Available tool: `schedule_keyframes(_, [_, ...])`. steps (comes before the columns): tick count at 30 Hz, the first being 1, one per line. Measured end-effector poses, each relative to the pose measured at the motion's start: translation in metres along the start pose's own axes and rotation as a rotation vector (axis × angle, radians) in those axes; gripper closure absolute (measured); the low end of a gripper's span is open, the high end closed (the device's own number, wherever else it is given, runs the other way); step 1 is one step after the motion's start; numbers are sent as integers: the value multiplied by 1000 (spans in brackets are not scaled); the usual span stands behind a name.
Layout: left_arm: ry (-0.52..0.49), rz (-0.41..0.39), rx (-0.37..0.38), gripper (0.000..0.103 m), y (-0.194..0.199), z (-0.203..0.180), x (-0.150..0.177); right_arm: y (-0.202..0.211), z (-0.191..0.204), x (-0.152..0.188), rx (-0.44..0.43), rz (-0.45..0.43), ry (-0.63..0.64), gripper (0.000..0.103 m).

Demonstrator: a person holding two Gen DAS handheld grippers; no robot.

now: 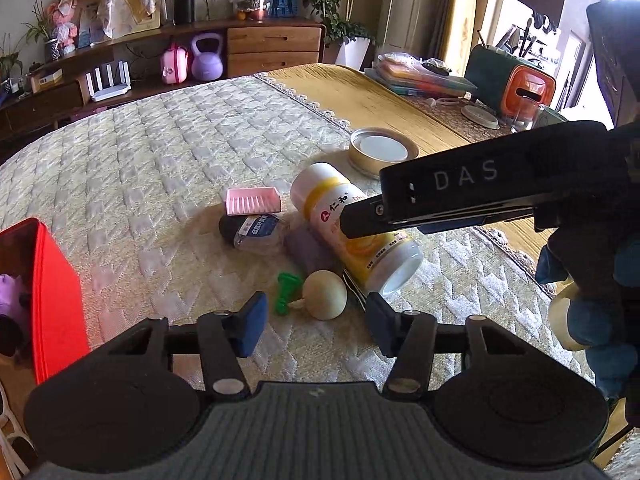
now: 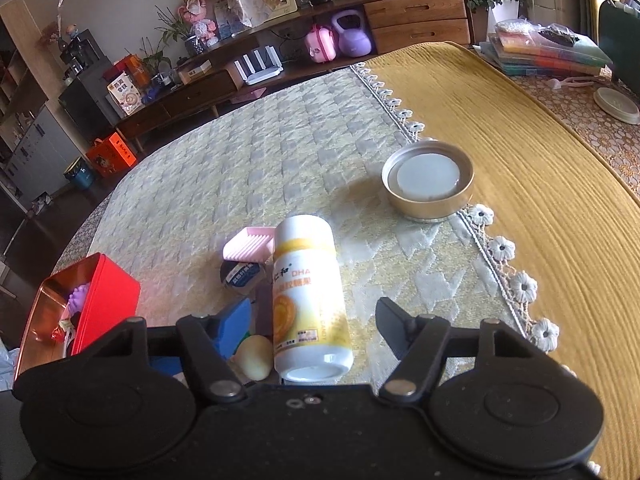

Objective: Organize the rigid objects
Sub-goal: 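Move the right tool to the white bottle while the left tool approaches the beige ball, then grasp the white yellow-label bottle with the right tool while the left tool grasps the beige ball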

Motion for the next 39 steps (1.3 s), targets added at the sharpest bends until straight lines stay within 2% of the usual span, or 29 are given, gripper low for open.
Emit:
schedule_keyframes(5, [-16,6,24,63,-7,-6,-1,-9,2,-1,-8,10,3,42])
schedule_keyframes(9, [-33,5,22,63,-12,-7,-3,-17,6,-1,-16,19,7,49])
schedule_keyframes(17, [-14,14,27,70,-21,-1,-5,-26,1,3,-10,24,-7,57])
schedule_keyframes(24, [-1,12,31,72,-21,1,-6,-20,-1,6,-7,1,-20,58])
schedule_keyframes(28, [6,15,45,78,-18,2,-6,-10,-10,10,0,-11,-49,58])
schedule_keyframes(39, [30,29,38,78,-6,2,2,26,-22,35,-22,-26,-107,58])
Point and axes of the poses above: each gripper's, at about its wrist camera, not at the fingertips, and y roughly against the way its jaws point, z to its left, x to its underside, the point moved 10 cm from there along -y, roughly the way its jaws point, and after that the axes turned 7 degrees about x, right-handed, at the moved point
